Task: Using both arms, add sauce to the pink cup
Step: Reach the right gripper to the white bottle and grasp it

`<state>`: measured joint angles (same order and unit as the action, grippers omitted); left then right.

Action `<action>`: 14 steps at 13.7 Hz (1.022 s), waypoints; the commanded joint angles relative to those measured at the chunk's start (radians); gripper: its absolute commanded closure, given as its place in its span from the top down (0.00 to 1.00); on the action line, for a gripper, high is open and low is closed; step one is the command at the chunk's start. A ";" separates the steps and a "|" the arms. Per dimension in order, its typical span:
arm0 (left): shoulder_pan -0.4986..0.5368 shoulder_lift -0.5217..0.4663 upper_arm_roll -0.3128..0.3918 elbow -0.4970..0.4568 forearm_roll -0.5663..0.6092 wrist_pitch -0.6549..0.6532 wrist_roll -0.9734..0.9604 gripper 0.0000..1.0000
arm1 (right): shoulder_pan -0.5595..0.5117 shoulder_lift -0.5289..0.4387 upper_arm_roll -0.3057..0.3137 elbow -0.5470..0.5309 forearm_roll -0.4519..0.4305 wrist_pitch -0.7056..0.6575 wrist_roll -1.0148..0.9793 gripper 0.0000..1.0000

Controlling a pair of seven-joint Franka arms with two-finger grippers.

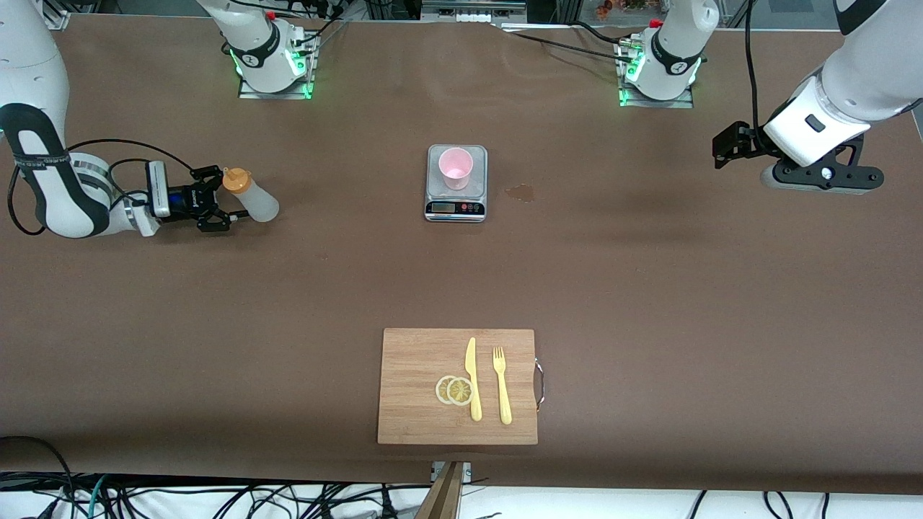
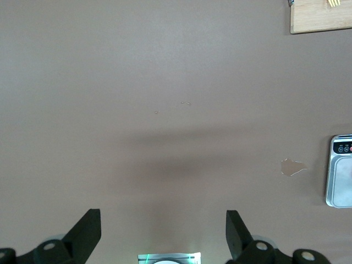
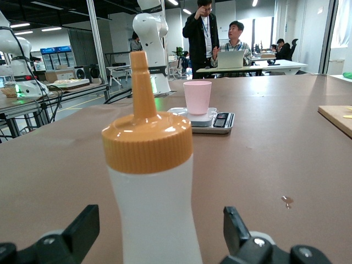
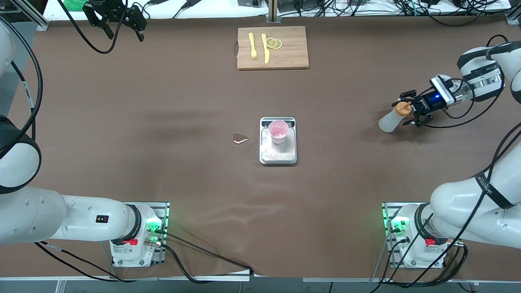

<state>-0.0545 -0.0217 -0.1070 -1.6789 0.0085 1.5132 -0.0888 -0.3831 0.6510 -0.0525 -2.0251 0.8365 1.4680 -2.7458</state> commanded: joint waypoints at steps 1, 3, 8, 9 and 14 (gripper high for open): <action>-0.001 0.008 -0.002 0.024 -0.002 -0.014 -0.006 1.00 | 0.016 0.033 -0.003 0.006 0.036 -0.015 -0.129 1.00; -0.002 0.009 -0.002 0.024 -0.004 -0.014 -0.006 1.00 | 0.035 0.038 -0.003 0.005 0.052 -0.014 -0.137 1.00; 0.001 0.008 -0.019 0.022 -0.001 -0.014 -0.008 1.00 | 0.052 0.073 -0.001 0.005 0.069 -0.018 -0.176 1.00; -0.001 0.009 -0.020 0.024 -0.001 -0.014 -0.008 1.00 | 0.053 0.081 0.005 0.005 0.076 -0.020 -0.186 1.00; -0.001 0.011 -0.020 0.024 0.001 -0.010 -0.008 1.00 | 0.053 0.094 0.028 0.006 0.084 -0.037 -0.195 1.00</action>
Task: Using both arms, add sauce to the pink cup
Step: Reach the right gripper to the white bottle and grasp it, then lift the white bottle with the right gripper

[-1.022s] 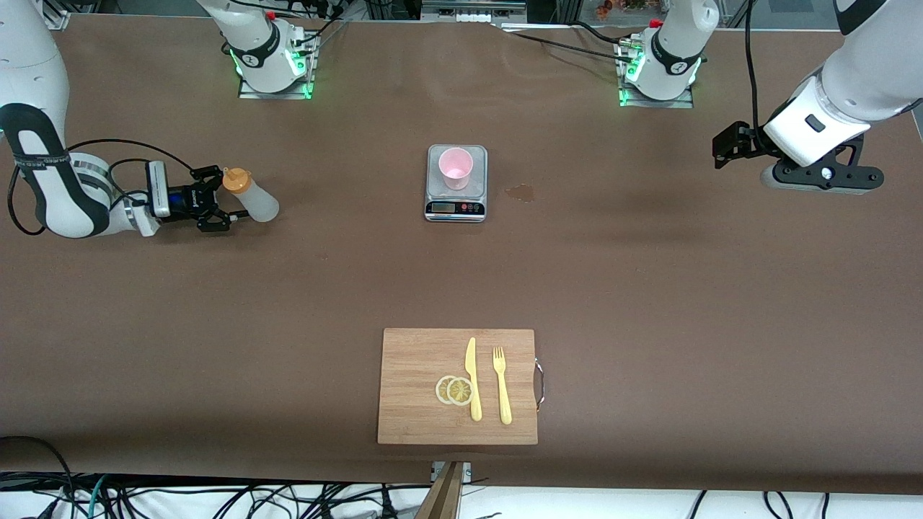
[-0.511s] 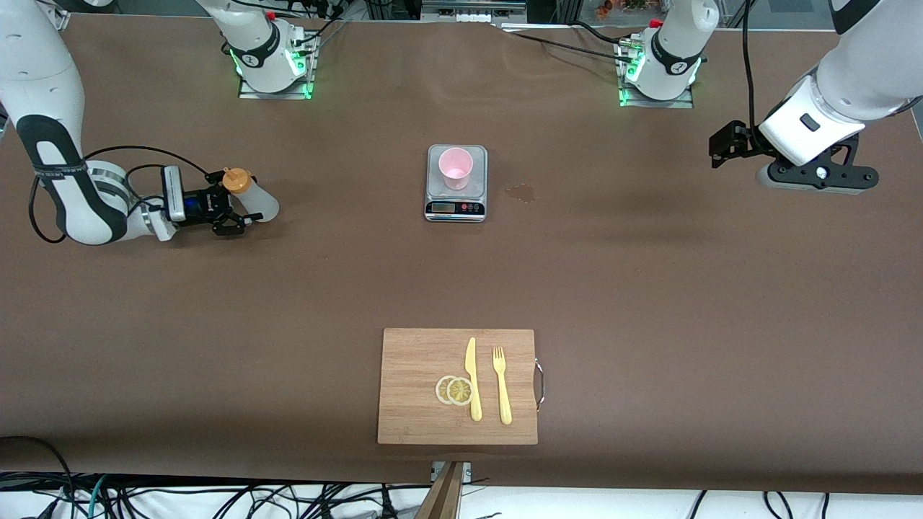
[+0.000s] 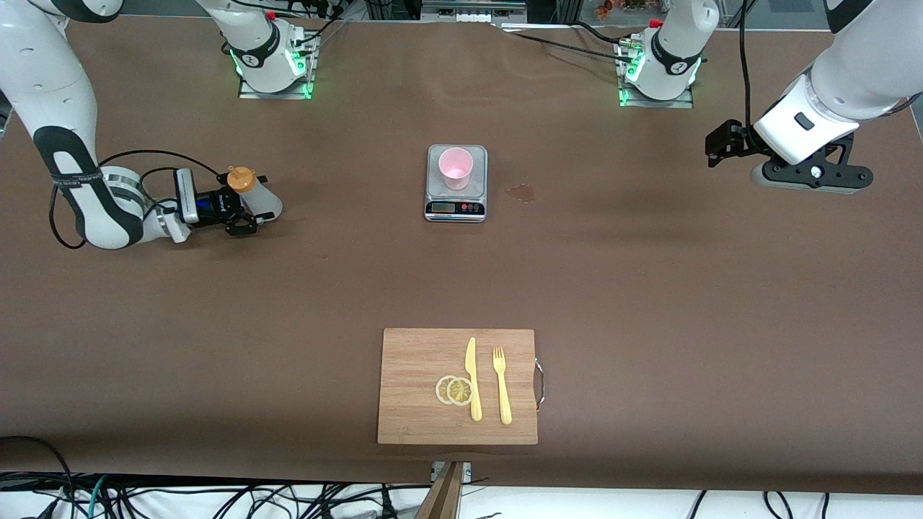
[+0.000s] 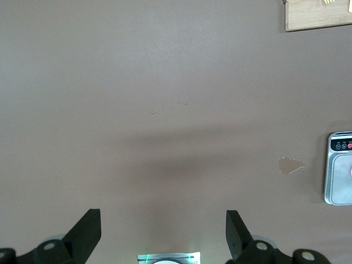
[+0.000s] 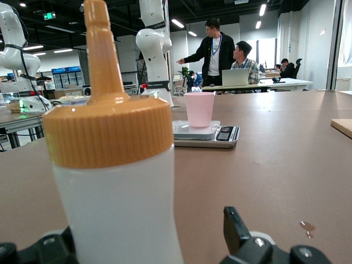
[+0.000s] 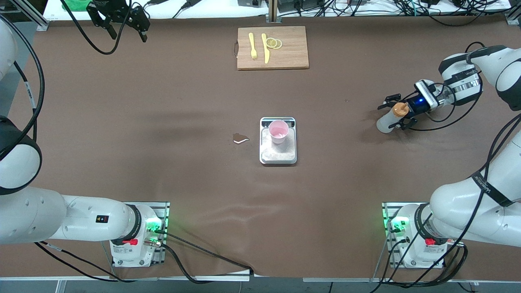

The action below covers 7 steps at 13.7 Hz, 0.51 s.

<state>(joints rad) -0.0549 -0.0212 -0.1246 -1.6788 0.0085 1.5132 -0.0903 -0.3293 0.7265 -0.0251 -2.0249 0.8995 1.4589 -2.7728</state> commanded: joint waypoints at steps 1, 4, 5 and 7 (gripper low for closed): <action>0.001 0.007 -0.003 0.022 -0.001 -0.016 -0.006 1.00 | -0.002 0.019 0.004 0.005 0.028 -0.031 -0.169 1.00; 0.000 0.007 -0.004 0.024 0.001 -0.014 -0.006 1.00 | -0.002 0.022 0.004 0.008 0.030 -0.061 -0.186 0.99; 0.000 0.009 -0.004 0.024 -0.001 -0.016 -0.006 1.00 | -0.002 0.022 0.002 0.009 0.030 -0.080 -0.195 0.99; 0.000 0.009 -0.006 0.024 0.001 -0.013 -0.006 1.00 | -0.007 0.022 -0.001 0.009 0.029 -0.081 -0.223 0.99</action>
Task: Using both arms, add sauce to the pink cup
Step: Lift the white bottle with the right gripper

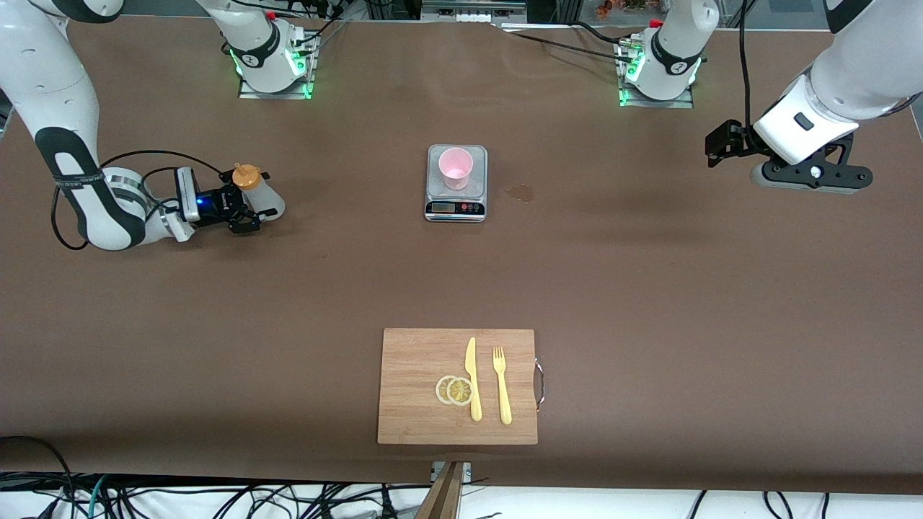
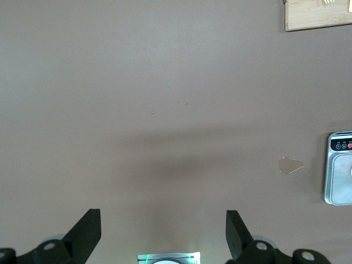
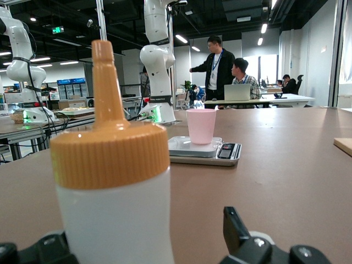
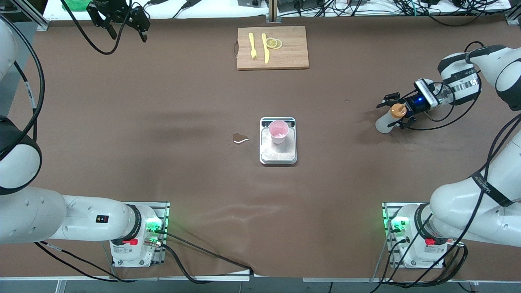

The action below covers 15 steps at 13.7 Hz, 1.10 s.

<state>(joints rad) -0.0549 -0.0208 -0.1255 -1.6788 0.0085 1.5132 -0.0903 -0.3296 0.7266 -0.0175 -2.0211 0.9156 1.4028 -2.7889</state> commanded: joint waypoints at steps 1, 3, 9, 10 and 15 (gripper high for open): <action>0.000 0.007 -0.005 0.022 -0.001 -0.018 -0.006 1.00 | -0.009 0.025 -0.010 0.005 0.011 -0.025 -0.216 0.99; -0.002 0.009 -0.005 0.024 0.001 -0.011 -0.006 1.00 | -0.012 0.034 -0.012 0.007 0.000 -0.025 -0.221 0.99; -0.002 0.009 -0.006 0.024 0.001 -0.011 -0.009 1.00 | -0.026 0.054 -0.013 0.007 -0.004 -0.025 -0.256 0.60; -0.002 0.009 -0.006 0.022 -0.001 -0.016 -0.009 1.00 | -0.028 0.056 -0.013 0.008 -0.006 -0.027 -0.256 0.47; -0.002 0.010 -0.017 0.024 -0.001 -0.011 -0.016 1.00 | -0.031 0.054 -0.013 0.013 -0.009 -0.031 -0.247 0.04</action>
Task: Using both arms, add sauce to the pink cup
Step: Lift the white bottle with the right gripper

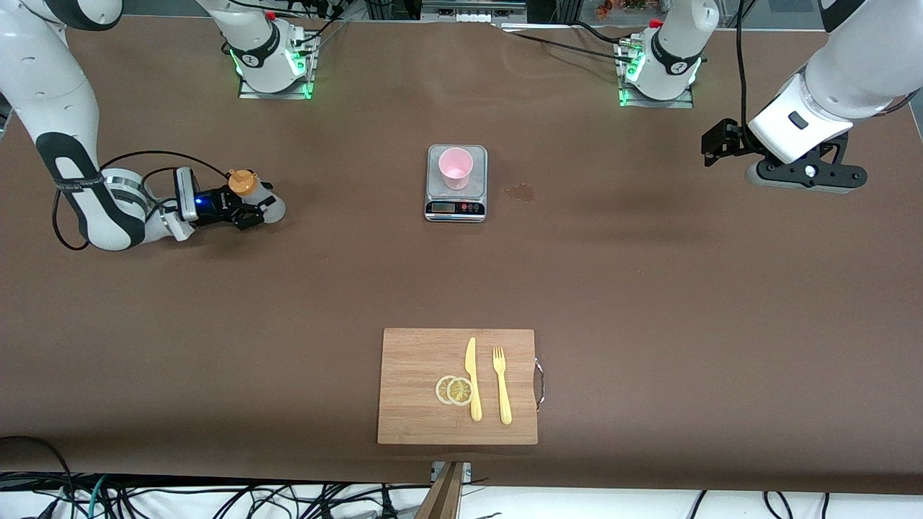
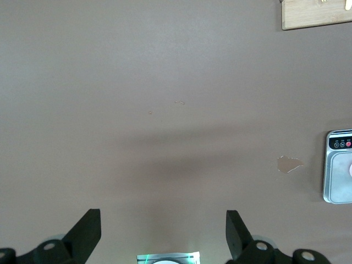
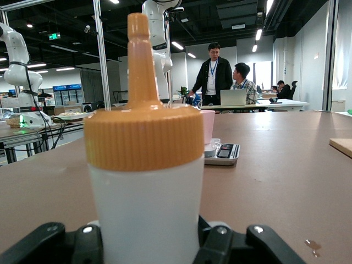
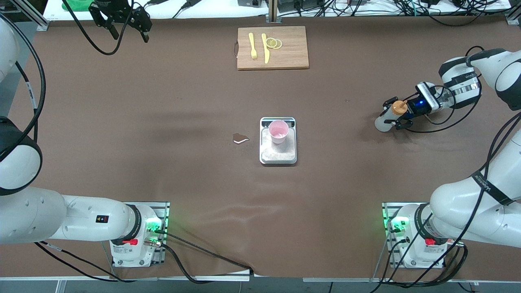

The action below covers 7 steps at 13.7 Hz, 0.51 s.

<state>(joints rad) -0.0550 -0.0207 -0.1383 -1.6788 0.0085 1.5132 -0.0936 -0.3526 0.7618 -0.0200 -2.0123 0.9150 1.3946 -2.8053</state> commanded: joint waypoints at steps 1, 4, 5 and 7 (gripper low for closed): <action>-0.002 0.010 -0.004 0.024 0.001 -0.010 -0.012 1.00 | -0.008 0.019 -0.011 0.015 -0.010 -0.025 -0.218 0.00; -0.002 0.010 -0.006 0.024 -0.001 -0.013 -0.020 1.00 | -0.005 -0.019 -0.009 0.030 -0.011 -0.023 -0.139 0.00; -0.002 0.010 -0.006 0.022 -0.001 -0.014 -0.020 1.00 | 0.000 -0.035 -0.009 0.032 -0.015 -0.023 -0.110 0.00; -0.002 0.010 -0.009 0.024 -0.001 -0.011 -0.025 1.00 | 0.018 -0.076 -0.009 0.034 -0.031 -0.014 -0.034 0.00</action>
<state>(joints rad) -0.0550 -0.0203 -0.1417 -1.6788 0.0085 1.5132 -0.1030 -0.3499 0.7427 -0.0220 -1.9601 0.9096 1.3892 -2.7553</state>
